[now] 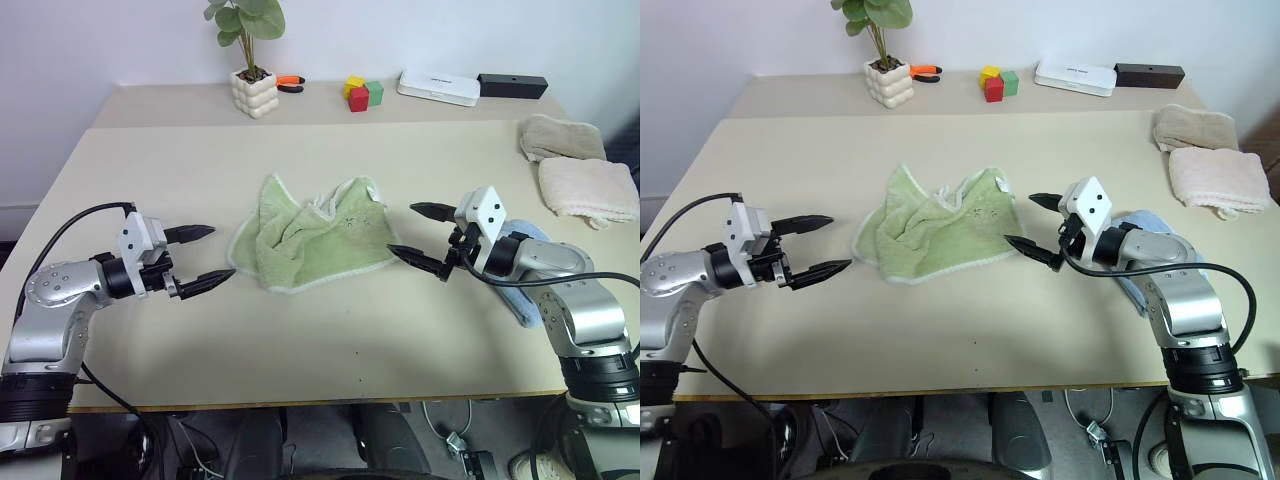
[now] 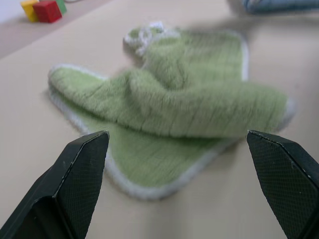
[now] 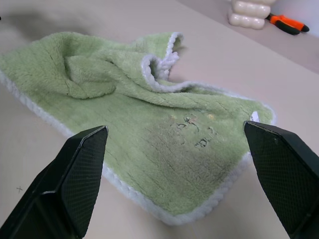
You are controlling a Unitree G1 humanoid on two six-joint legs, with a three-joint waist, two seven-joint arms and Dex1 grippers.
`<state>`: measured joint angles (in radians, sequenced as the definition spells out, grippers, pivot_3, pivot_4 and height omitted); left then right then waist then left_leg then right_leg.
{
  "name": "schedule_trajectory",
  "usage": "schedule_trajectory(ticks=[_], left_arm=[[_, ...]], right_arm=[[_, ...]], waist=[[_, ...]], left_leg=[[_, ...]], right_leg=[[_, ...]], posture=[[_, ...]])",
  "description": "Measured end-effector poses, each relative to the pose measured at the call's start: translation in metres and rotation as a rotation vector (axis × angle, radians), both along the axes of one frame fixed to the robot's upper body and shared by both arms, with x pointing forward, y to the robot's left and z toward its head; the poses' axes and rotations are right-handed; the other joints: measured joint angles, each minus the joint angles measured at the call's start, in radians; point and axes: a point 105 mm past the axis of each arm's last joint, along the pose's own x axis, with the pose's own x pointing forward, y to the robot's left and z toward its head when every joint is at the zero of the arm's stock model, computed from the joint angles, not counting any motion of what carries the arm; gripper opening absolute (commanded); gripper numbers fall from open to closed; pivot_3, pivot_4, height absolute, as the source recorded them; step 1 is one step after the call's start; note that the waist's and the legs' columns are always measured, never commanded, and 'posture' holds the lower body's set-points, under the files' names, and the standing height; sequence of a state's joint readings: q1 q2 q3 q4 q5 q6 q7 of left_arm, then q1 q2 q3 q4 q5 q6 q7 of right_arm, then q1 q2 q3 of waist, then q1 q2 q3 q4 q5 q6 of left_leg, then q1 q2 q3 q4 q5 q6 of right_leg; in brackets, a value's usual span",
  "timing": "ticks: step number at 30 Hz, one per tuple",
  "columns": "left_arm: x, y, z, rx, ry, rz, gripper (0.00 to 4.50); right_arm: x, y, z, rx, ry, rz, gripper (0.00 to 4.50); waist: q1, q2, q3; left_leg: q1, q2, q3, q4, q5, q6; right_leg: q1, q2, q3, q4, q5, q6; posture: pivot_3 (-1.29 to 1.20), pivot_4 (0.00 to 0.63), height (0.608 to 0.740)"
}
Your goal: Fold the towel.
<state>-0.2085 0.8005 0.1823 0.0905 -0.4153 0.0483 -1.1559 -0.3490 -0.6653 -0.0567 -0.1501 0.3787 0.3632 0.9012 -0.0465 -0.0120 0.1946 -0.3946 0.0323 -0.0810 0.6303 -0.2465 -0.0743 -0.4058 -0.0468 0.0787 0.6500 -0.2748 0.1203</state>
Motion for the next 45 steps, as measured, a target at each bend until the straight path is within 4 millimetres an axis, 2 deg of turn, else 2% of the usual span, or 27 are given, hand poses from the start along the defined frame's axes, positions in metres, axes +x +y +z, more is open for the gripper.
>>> schedule_trajectory(ticks=[5, 10, 12, 16, 20, 25, 28, 31, 35, 40, 45], left_arm=[[-0.005, 0.007, -0.015, 0.071, -0.019, 0.019, 4.50], [-0.002, 0.011, -0.024, 0.147, -0.067, 0.037, 4.50], [0.001, 0.009, -0.030, 0.150, -0.059, 0.027, 4.50], [0.016, -0.004, -0.041, 0.118, -0.039, 0.000, 4.50], [0.026, -0.021, -0.050, 0.066, -0.030, -0.025, 4.50], [0.036, -0.033, -0.058, 0.112, -0.006, -0.104, 4.50], [0.040, -0.040, -0.060, 0.148, 0.030, -0.167, 3.62], [0.041, -0.049, -0.065, 0.152, 0.044, -0.202, 2.22], [0.042, -0.053, -0.067, 0.171, 0.050, -0.226, 0.10], [0.039, -0.044, -0.065, 0.179, 0.073, -0.210, 0.04], [0.023, -0.025, -0.061, 0.124, 0.151, -0.157, 0.04]], right_arm=[[0.005, 0.015, 0.008, 0.053, -0.030, 0.029, 4.44], [0.000, 0.030, -0.003, 0.084, 0.002, 0.054, 4.44], [0.000, 0.033, -0.001, 0.096, -0.001, 0.045, 4.44], [-0.006, 0.041, 0.001, 0.111, -0.020, 0.054, 4.44], [-0.008, 0.040, -0.002, 0.119, -0.010, 0.032, 4.44], [-0.009, 0.037, -0.001, 0.133, -0.027, -0.019, 4.44], [-0.011, 0.037, 0.000, 0.137, -0.036, -0.032, 4.50], [-0.011, 0.036, 0.001, 0.141, -0.046, -0.052, 4.50], [-0.015, 0.034, -0.002, 0.134, -0.041, -0.064, 4.50], [-0.011, 0.018, -0.014, -0.024, -0.080, -0.096, 4.50], [-0.002, 0.007, -0.043, -0.221, -0.084, -0.076, 4.50]], waist=[[0.002, 0.000, 0.000], [0.007, 0.000, 0.000], [0.006, 0.000, 0.000], [0.006, 0.000, 0.000], [0.005, 0.000, 0.000], [0.003, 0.001, -0.001], [0.005, 0.003, -0.004], [0.009, 0.005, -0.006], [0.010, 0.005, -0.006], [-0.002, 0.005, -0.006], [-0.025, 0.005, -0.006]], left_leg=[[0.001, 0.000, 0.000, -0.001, 0.000, 0.000], [0.000, 0.000, 0.000, 0.000, 0.000, 0.000], [0.001, 0.000, 0.000, 0.000, 0.000, 0.000], [0.000, 0.000, 0.000, 0.000, 0.000, 0.000], [0.001, 0.000, 0.000, 0.000, 0.000, 0.000], [0.002, 0.000, 0.000, 0.000, 0.000, 0.000], [0.003, -0.001, 0.000, 0.001, 0.000, 0.000], [0.007, -0.001, 0.000, 0.001, 0.000, 0.000], [0.008, -0.001, 0.000, 0.001, 0.000, 0.000], [0.008, 0.000, 0.000, 0.000, 0.000, 0.000], [0.007, 0.001, 0.000, -0.001, 0.000, 0.000]], right_leg=[[0.000, 0.000, 0.000, 0.000, 0.000, 0.000], [0.001, -0.001, 0.000, 0.000, 0.000, 0.000], [0.001, 0.000, 0.000, 0.000, 0.000, 0.000], [0.001, 0.000, 0.000, 0.000, 0.000, 0.000], [0.001, 0.000, 0.000, 0.001, 0.000, 0.000], [0.002, 0.000, 0.000, 0.001, 0.000, 0.000], [0.004, 0.000, 0.000, 0.000, 0.000, 0.000], [0.008, 0.000, 0.000, 0.000, 0.000, 0.000], [0.010, 0.000, 0.000, 0.000, 0.000, 0.000], [0.009, 0.001, 0.000, 0.000, 0.000, 0.000], [0.006, 0.001, 0.001, 0.001, 0.000, 0.000]], posture=[[0.00, 0.150, 0.740], [0.00, 0.150, 0.740], [0.00, 0.150, 0.740], [0.00, 0.150, 0.740], [0.00, 0.150, 0.740], [0.00, 0.150, 0.740], [0.00, 0.150, 0.740], [0.00, 0.150, 0.740], [0.00, 0.150, 0.740], [0.00, 0.150, 0.740], [0.00, 0.150, 0.740]])
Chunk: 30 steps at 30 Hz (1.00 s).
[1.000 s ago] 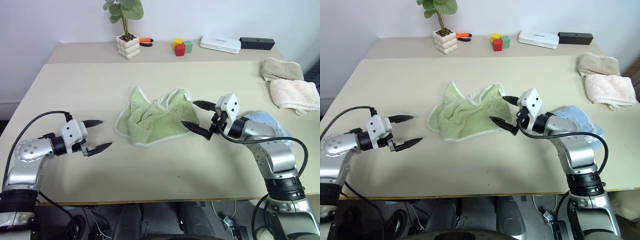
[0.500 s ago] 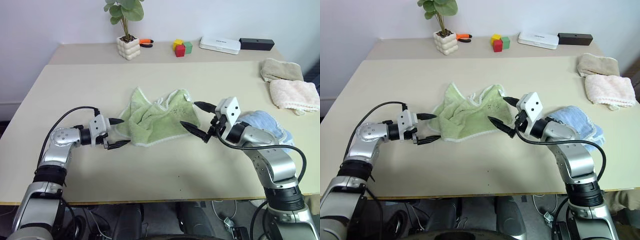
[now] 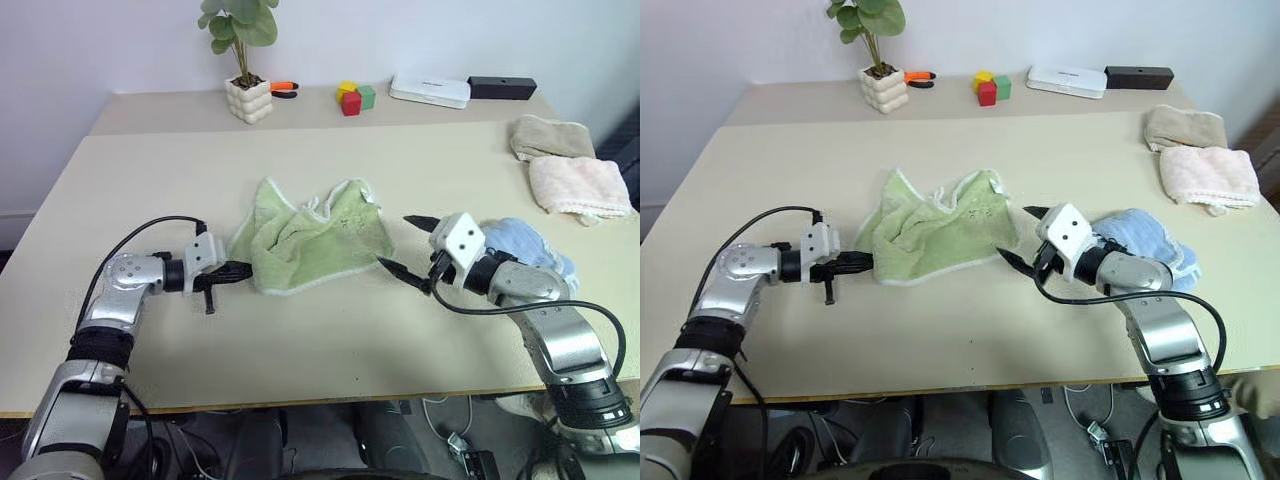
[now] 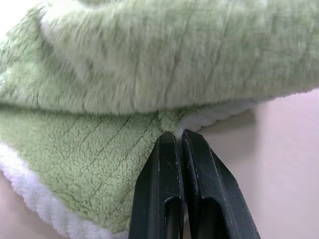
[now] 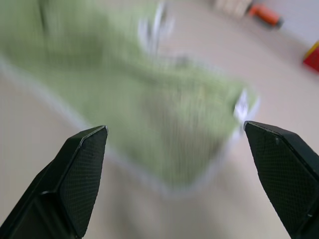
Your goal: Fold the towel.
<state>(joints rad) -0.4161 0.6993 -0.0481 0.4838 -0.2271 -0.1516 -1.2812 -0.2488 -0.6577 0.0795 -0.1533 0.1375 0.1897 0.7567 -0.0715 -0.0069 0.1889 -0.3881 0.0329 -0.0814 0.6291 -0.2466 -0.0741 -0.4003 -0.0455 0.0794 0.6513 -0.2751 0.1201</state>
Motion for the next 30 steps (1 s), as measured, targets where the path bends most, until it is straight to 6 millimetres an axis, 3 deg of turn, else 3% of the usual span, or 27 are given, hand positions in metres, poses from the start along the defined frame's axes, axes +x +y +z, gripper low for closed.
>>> schedule_trajectory(ticks=[7, 10, 14, 23, 24, 30], left_arm=[[-0.018, 0.012, 0.032, -0.079, -0.024, 0.097, 0.04], [-0.026, 0.014, 0.032, -0.082, -0.025, 0.125, 0.04], [-0.030, 0.014, 0.029, -0.080, -0.022, 0.148, 0.04], [-0.034, 0.014, 0.031, -0.089, -0.027, 0.171, 0.00], [-0.034, 0.014, 0.030, -0.090, -0.023, 0.175, 0.00], [-0.033, 0.014, 0.032, -0.090, -0.024, 0.171, 0.00]], right_arm=[[0.015, 0.017, -0.009, -0.134, -0.024, 0.137, 4.50], [0.021, 0.019, -0.024, -0.193, -0.004, 0.170, 4.50], [0.027, 0.025, -0.022, -0.228, -0.025, 0.215, 4.50], [0.049, 0.028, -0.030, -0.278, 0.016, 0.168, 0.30], [0.049, 0.027, -0.031, -0.284, 0.019, 0.162, 0.03], [0.049, 0.021, -0.029, -0.283, 0.030, 0.128, 0.03]], waist=[[0.006, -0.002, 0.001], [0.007, -0.002, 0.001], [0.004, -0.003, 0.001], [0.005, -0.003, 0.001], [0.008, -0.003, 0.001], [0.017, -0.003, 0.001]], left_leg=[[-0.003, 0.000, 0.000, 0.001, 0.000, 0.000], [-0.003, 0.000, 0.000, 0.001, 0.000, 0.000], [-0.002, 0.000, 0.000, 0.001, 0.000, 0.000], [-0.001, 0.000, 0.000, 0.002, 0.000, 0.000], [-0.001, 0.000, 0.000, 0.002, 0.000, 0.000], [-0.001, -0.001, 0.000, 0.002, 0.000, 0.000]], right_leg=[[-0.002, -0.001, 0.000, 0.000, 0.000, 0.000], [-0.002, -0.001, 0.000, 0.000, 0.000, 0.000], [-0.002, -0.001, 0.000, 0.000, 0.000, 0.000], [0.000, -0.001, 0.000, 0.000, 0.000, 0.000], [0.000, -0.001, 0.000, 0.000, 0.000, 0.000], [0.000, -0.001, 0.000, -0.001, 0.000, 0.000]], posture=[[0.00, 0.150, 0.740], [0.00, 0.150, 0.740], [0.00, 0.150, 0.740], [0.00, 0.150, 0.740], [0.00, 0.150, 0.740], [0.00, 0.150, 0.740]])
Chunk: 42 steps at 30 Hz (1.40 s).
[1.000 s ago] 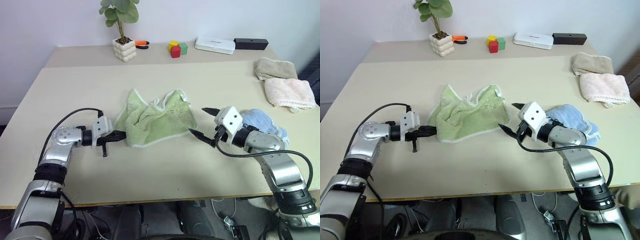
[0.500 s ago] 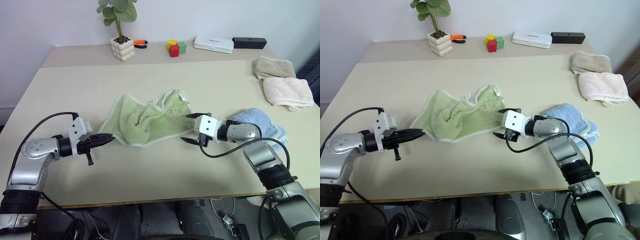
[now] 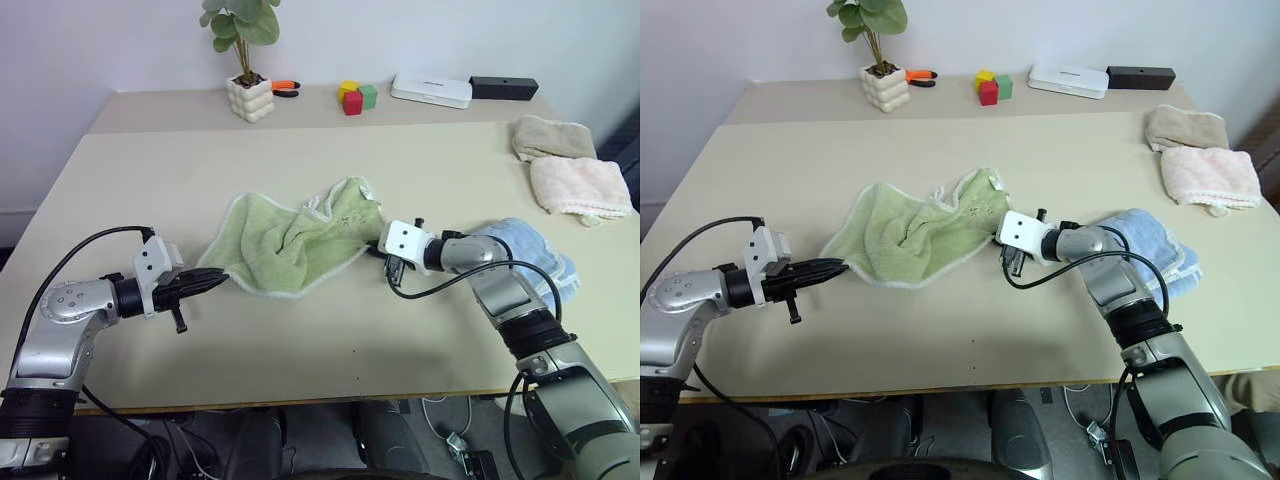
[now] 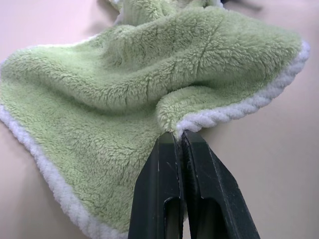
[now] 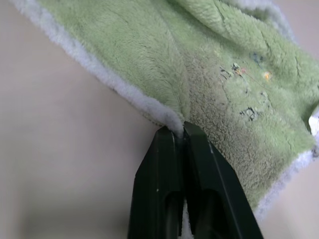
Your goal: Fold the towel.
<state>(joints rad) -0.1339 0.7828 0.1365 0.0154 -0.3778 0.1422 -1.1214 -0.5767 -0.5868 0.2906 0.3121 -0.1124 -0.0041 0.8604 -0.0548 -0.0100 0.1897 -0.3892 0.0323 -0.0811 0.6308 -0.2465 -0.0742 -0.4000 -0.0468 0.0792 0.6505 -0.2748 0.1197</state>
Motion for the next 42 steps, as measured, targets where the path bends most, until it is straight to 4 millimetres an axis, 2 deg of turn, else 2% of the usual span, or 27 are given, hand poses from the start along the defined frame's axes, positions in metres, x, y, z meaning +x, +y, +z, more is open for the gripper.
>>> schedule_trajectory(ticks=[4, 7, 10, 12, 14, 17, 19, 21, 23, 24, 27, 29, 30, 32, 33, 35, 37, 39, 42], left_arm=[[-0.001, 0.004, 0.001, 0.009, 0.010, 0.000, 0.00], [-0.005, 0.015, -0.001, 0.031, 0.037, 0.012, 0.00], [-0.006, 0.022, 0.001, 0.028, 0.049, 0.030, 0.00], [-0.004, 0.023, 0.002, 0.026, 0.045, 0.032, 0.00], [0.009, 0.026, 0.005, 0.023, 0.001, 0.068, 0.00], [0.052, 0.025, 0.026, 0.045, -0.159, 0.149, 0.00], [0.080, 0.026, 0.045, 0.078, -0.274, 0.217, 0.00], [0.112, 0.033, 0.071, 0.116, -0.414, 0.344, 0.00], [0.133, 0.039, 0.109, 0.135, -0.571, 0.451, 0.00], [0.139, 0.039, 0.131, 0.129, -0.649, 0.489, 0.00], [0.143, 0.039, 0.197, 0.118, -0.875, 0.579, 0.00], [0.137, 0.044, 0.224, 0.130, -0.972, 0.594, 0.00], [0.134, 0.045, 0.229, 0.133, -0.994, 0.589, 0.00], [0.132, 0.047, 0.224, 0.158, -0.987, 0.555, 0.00], [0.132, 0.047, 0.214, 0.171, -0.958, 0.527, 0.00], [0.131, 0.049, 0.181, 0.197, -0.863, 0.462, 0.00], [0.126, 0.052, 0.143, 0.225, -0.750, 0.384, 0.00], [0.115, 0.060, 0.104, 0.261, -0.623, 0.312, 0.00], [0.098, 0.061, 0.075, 0.289, -0.521, 0.206, 0.00]], right_arm=[[-0.016, -0.029, 0.004, -0.034, 0.056, -0.027, 0.03], [-0.048, -0.047, 0.013, -0.014, 0.205, -0.022, 0.03], [-0.070, -0.048, 0.036, 0.007, 0.273, 0.011, 0.03], [-0.073, -0.046, 0.047, 0.010, 0.259, 0.019, 0.03], [-0.058, -0.044, 0.052, 0.020, 0.187, -0.008, 0.03], [-0.007, -0.037, 0.067, 0.002, -0.042, -0.087, 0.03], [0.021, -0.029, 0.082, 0.001, -0.180, -0.130, 0.03], [0.054, -0.025, 0.107, -0.005, -0.343, -0.211, 0.03], [0.076, -0.022, 0.141, -0.001, -0.528, -0.283, 0.03], [0.082, -0.022, 0.160, 0.008, -0.616, -0.313, 0.03], [0.087, -0.022, 0.217, 0.070, -0.888, -0.392, 0.03], [0.081, -0.019, 0.242, 0.127, -1.000, -0.386, 0.03], [0.078, -0.019, 0.246, 0.150, -1.020, -0.377, 0.03], [0.076, -0.020, 0.241, 0.191, -0.996, -0.357, 0.03], [0.076, -0.022, 0.234, 0.202, -0.969, -0.348, 0.03], [0.073, -0.022, 0.208, 0.208, -0.880, -0.308, 0.03], [0.065, -0.022, 0.176, 0.180, -0.770, -0.248, 0.03], [0.051, -0.025, 0.134, 0.129, -0.627, -0.184, 0.03], [0.031, -0.029, 0.083, 0.045, -0.443, -0.125, 0.03]], waist=[[0.021, 0.000, 0.000], [0.025, 0.000, 0.001], [0.010, 0.001, 0.001], [0.006, 0.001, 0.001], [0.006, 0.000, 0.001], [0.009, -0.001, 0.002], [0.010, -0.001, 0.002], [0.010, -0.002, 0.003], [0.009, -0.002, 0.003], [0.009, -0.003, 0.003], [0.009, -0.003, 0.003], [0.006, -0.003, 0.003], [0.003, -0.002, 0.003], [-0.006, -0.002, 0.002], [-0.011, -0.002, 0.002], [-0.017, -0.002, 0.002], [-0.021, -0.001, 0.002], [-0.025, -0.002, 0.003], [-0.019, -0.002, 0.003]], left_leg=[[-0.002, 0.000, 0.000, 0.000, 0.000, 0.000], [-0.003, 0.000, 0.000, -0.001, 0.000, 0.000], [-0.002, 0.001, 0.000, -0.001, 0.000, 0.000], [-0.002, 0.001, 0.000, -0.001, 0.000, 0.000], [-0.001, 0.001, 0.001, 0.000, 0.000, 0.000], [-0.002, 0.000, 0.001, 0.001, 0.001, -0.002], [-0.003, 0.000, 0.001, 0.000, 0.002, -0.002], [-0.008, 0.000, 0.000, 0.000, 0.002, -0.003], [-0.018, 0.000, 0.000, 0.000, 0.003, -0.006], [-0.025, -0.001, 0.000, -0.001, 0.008, -0.013], [-0.037, -0.001, 0.002, -0.002, 0.009, -0.015], [-0.037, -0.001, 0.005, -0.002, 0.009, -0.015], [-0.036, -0.001, 0.006, -0.004, 0.009, -0.015], [-0.036, -0.001, 0.008, -0.008, 0.009, -0.015], [-0.036, -0.001, 0.008, -0.010, 0.009, -0.015], [-0.036, -0.001, 0.008, -0.006, 0.009, -0.015], [-0.035, -0.001, 0.008, -0.003, 0.009, -0.014], [-0.032, -0.001, 0.007, 0.000, 0.008, -0.013], [-0.030, -0.001, 0.006, 0.002, 0.009, -0.014]], right_leg=[[0.000, -0.001, -0.001, -0.002, 0.000, 0.000], [-0.002, 0.000, -0.001, -0.002, 0.000, 0.000], [-0.003, 0.000, 0.000, -0.001, -0.001, -0.001], [-0.003, 0.001, 0.000, -0.001, -0.002, -0.003], [-0.003, 0.001, 0.000, -0.001, -0.002, -0.004], [-0.003, 0.001, 0.000, -0.001, 0.000, -0.006], [-0.004, 0.001, 0.000, -0.001, 0.003, -0.001], [-0.010, 0.000, 0.000, -0.001, 0.004, 0.000], [-0.021, 0.000, 0.000, 0.001, 0.004, 0.000], [-0.029, -0.001, 0.000, 0.001, 0.004, 0.000], [-0.042, -0.004, -0.002, 0.002, 0.004, 0.000], [-0.043, -0.005, -0.004, 0.000, 0.004, 0.000], [-0.043, -0.005, -0.004, -0.001, 0.004, 0.000], [-0.042, -0.005, -0.004, -0.001, 0.004, 0.000], [-0.042, -0.005, -0.004, -0.001, 0.004, 0.000], [-0.041, -0.005, -0.004, 0.000, 0.004, 0.000], [-0.040, -0.005, -0.004, 0.003, 0.004, 0.001], [-0.038, -0.004, -0.004, 0.007, 0.004, 0.000], [-0.038, -0.004, -0.004, 0.014, 0.004, 0.000]], posture=[[0.00, 0.150, 0.740], [0.00, 0.150, 0.740], [0.00, 0.150, 0.740], [0.00, 0.150, 0.740], [0.00, 0.150, 0.740], [0.00, 0.150, 0.740], [0.00, 0.150, 0.740], [0.00, 0.150, 0.740], [0.00, 0.150, 0.740], [0.00, 0.150, 0.740], [0.00, 0.150, 0.740], [0.00, 0.150, 0.740], [0.00, 0.150, 0.740], [0.00, 0.150, 0.740], [0.00, 0.150, 0.740], [0.00, 0.150, 0.740], [0.00, 0.150, 0.740], [0.00, 0.150, 0.740], [0.00, 0.150, 0.740]])
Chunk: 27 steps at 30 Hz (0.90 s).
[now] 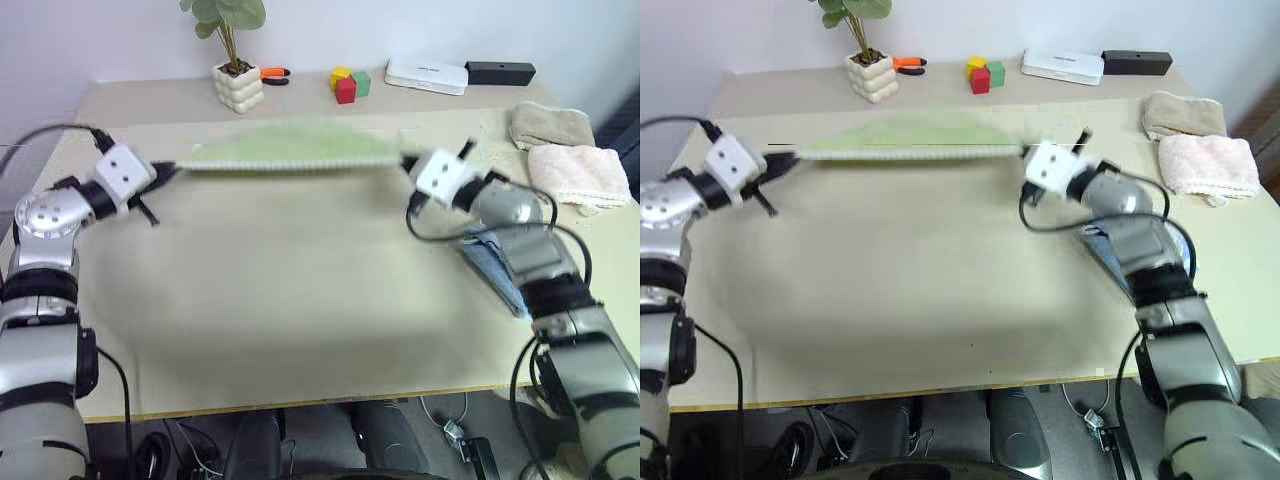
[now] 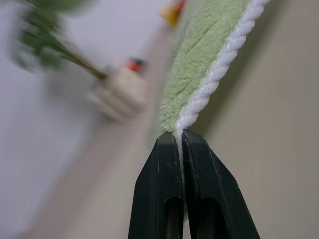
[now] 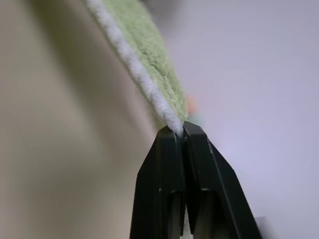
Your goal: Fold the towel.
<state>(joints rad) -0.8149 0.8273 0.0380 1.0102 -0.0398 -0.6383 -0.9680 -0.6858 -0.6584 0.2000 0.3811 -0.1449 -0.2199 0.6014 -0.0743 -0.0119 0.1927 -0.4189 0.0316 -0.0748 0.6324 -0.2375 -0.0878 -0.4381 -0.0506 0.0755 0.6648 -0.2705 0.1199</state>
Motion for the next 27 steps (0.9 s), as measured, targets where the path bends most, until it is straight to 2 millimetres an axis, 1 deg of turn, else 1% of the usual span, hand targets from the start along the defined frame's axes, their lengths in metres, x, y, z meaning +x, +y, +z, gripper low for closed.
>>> schedule_trajectory(ticks=[1, 3, 5, 6, 8, 11, 14, 17, 19, 20, 22, 24, 27], left_arm=[[-0.008, 0.001, -0.006, 0.024, 0.030, -0.030, 0.00], [-0.022, 0.002, -0.020, 0.054, 0.102, -0.084, 0.00], [-0.039, 0.003, -0.038, 0.078, 0.198, -0.132, 0.00], [-0.047, 0.001, -0.047, 0.085, 0.249, -0.159, 0.00], [-0.063, -0.003, -0.060, 0.094, 0.347, -0.212, 0.00], [-0.078, -0.005, -0.060, 0.098, 0.439, -0.253, 0.00], [-0.094, -0.012, -0.057, 0.105, 0.492, -0.298, 0.00], [-0.111, -0.016, -0.065, 0.085, 0.566, -0.316, 0.00], [-0.129, -0.019, -0.072, 0.076, 0.637, -0.337, 0.00], [-0.135, -0.021, -0.073, 0.067, 0.661, -0.343, 0.00], [-0.148, -0.020, -0.074, 0.060, 0.707, -0.343, 0.00], [-0.167, -0.021, -0.073, 0.070, 0.771, -0.363, 0.00], [-0.185, -0.023, -0.070, 0.028, 0.849, -0.357, 0.00]], right_arm=[[-0.009, -0.003, -0.013, -0.033, 0.056, 0.017, 0.03], [-0.025, -0.005, -0.029, -0.070, 0.149, 0.052, 0.03], [-0.038, -0.011, -0.033, -0.103, 0.220, 0.079, 0.03], [-0.044, -0.014, -0.032, -0.122, 0.247, 0.096, 0.03], [-0.058, -0.022, -0.027, -0.169, 0.303, 0.134, 0.03], [-0.073, -0.026, -0.025, -0.202, 0.360, 0.173, 0.03], [-0.093, -0.034, -0.039, -0.239, 0.487, 0.200, 0.03], [-0.112, -0.037, -0.050, -0.245, 0.609, 0.221, 0.03], [-0.131, -0.043, -0.057, -0.267, 0.693, 0.231, 0.03], [-0.137, -0.045, -0.059, -0.276, 0.717, 0.234, 0.03], [-0.145, -0.046, -0.060, -0.262, 0.747, 0.239, 0.03], [-0.157, -0.049, -0.061, -0.263, 0.785, 0.250, 0.03], [-0.163, -0.050, -0.061, -0.251, 0.797, 0.252, 0.03]], waist=[[0.002, 0.000, 0.000], [0.003, 0.000, 0.000], [0.003, 0.001, 0.000], [0.004, 0.001, 0.000], [0.006, 0.000, 0.000], [0.008, -0.001, 0.000], [0.008, -0.001, 0.000], [0.005, 0.000, 0.000], [0.005, -0.001, 0.000], [0.006, -0.001, 0.000], [0.006, -0.001, 0.000], [0.007, -0.001, 0.000], [0.007, -0.001, 0.000]], left_leg=[[0.003, 0.000, 0.000, 0.000, 0.000, 0.000], [0.012, 0.000, 0.000, -0.001, 0.000, 0.000], [0.013, 0.000, 0.000, -0.001, 0.000, 0.001], [0.013, 0.001, 0.000, -0.001, 0.000, 0.001], [0.013, 0.001, 0.000, -0.001, 0.000, 0.001], [0.013, 0.001, 0.000, 0.000, 0.000, 0.001], [0.013, 0.001, 0.000, 0.000, -0.001, 0.002], [0.013, 0.002, 0.000, -0.001, -0.001, 0.002], [0.014, 0.002, 0.000, -0.001, -0.002, 0.004], [0.014, 0.002, 0.000, 0.000, -0.002, 0.004], [0.014, 0.003, 0.000, 0.000, -0.002, 0.004], [0.015, 0.003, 0.002, -0.001, -0.002, 0.004], [0.016, 0.003, 0.002, 0.000, -0.002, 0.004]], right_leg=[[0.003, 0.000, 0.000, 0.000, 0.000, 0.000], [0.011, 0.000, 0.001, 0.000, 0.000, 0.000], [0.012, 0.000, 0.001, 0.000, 0.000, 0.000], [0.012, 0.001, 0.001, 0.000, 0.000, 0.000], [0.012, 0.001, 0.001, 0.000, 0.000, 0.000], [0.013, 0.001, 0.001, 0.000, 0.000, 0.000], [0.013, 0.001, 0.001, -0.001, -0.001, -0.001], [0.013, 0.001, 0.001, -0.001, -0.001, -0.001], [0.013, 0.002, 0.002, -0.001, -0.001, -0.002], [0.013, 0.002, 0.001, -0.001, -0.001, -0.002], [0.013, 0.002, 0.002, -0.001, -0.001, -0.002], [0.014, 0.002, 0.002, -0.001, -0.002, -0.003], [0.014, 0.002, 0.002, -0.001, -0.003, -0.005]], posture=[[0.00, 0.150, 0.740], [0.00, 0.150, 0.740], [0.00, 0.150, 0.740], [0.00, 0.150, 0.740], [0.00, 0.150, 0.740], [0.00, 0.150, 0.740], [0.00, 0.150, 0.740], [0.00, 0.150, 0.740], [0.00, 0.150, 0.740], [0.00, 0.150, 0.740], [0.00, 0.150, 0.740], [0.00, 0.150, 0.740], [0.00, 0.150, 0.740]])
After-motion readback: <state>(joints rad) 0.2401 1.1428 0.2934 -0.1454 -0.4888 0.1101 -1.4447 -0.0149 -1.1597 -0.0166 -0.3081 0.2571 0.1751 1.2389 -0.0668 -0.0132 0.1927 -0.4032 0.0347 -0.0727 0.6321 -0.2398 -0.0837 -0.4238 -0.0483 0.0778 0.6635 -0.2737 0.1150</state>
